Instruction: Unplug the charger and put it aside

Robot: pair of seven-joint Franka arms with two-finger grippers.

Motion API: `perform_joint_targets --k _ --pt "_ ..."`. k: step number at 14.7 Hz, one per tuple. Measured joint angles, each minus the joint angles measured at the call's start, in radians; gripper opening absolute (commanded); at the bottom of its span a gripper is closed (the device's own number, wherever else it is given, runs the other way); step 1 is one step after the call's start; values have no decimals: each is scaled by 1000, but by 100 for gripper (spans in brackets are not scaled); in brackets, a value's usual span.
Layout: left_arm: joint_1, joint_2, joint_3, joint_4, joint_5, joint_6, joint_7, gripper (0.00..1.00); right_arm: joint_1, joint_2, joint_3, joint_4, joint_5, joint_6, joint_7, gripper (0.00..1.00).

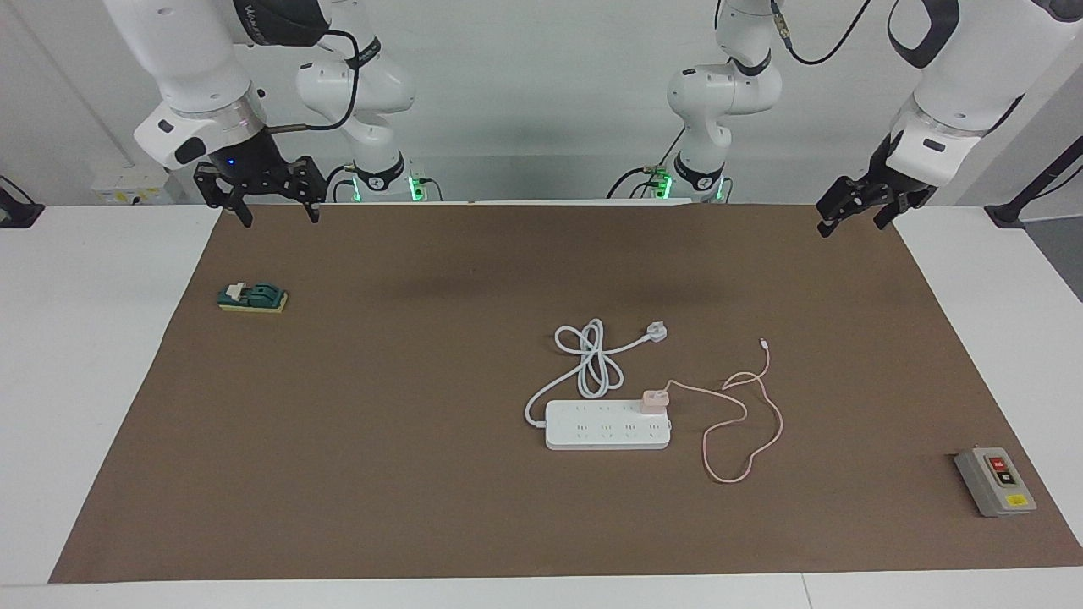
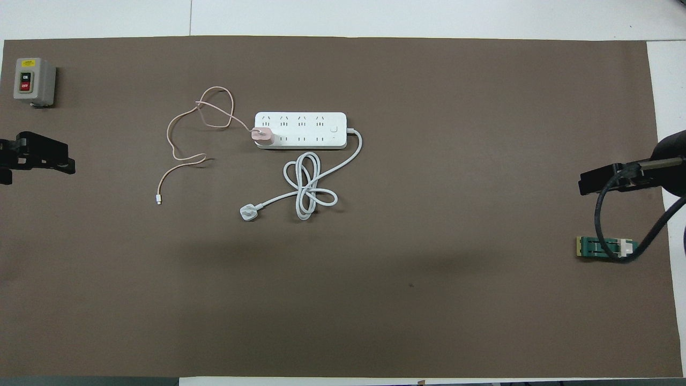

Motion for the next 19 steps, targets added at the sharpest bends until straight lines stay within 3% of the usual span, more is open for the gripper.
perform_joint_targets --k 14,19 --pt "1 0 1 -1 0 2 -2 100 0 0 0 -1 5 0 14 100" --pt "7 -3 5 -10 0 4 -17 100 8 8 7 -18 122 -1 315 100"
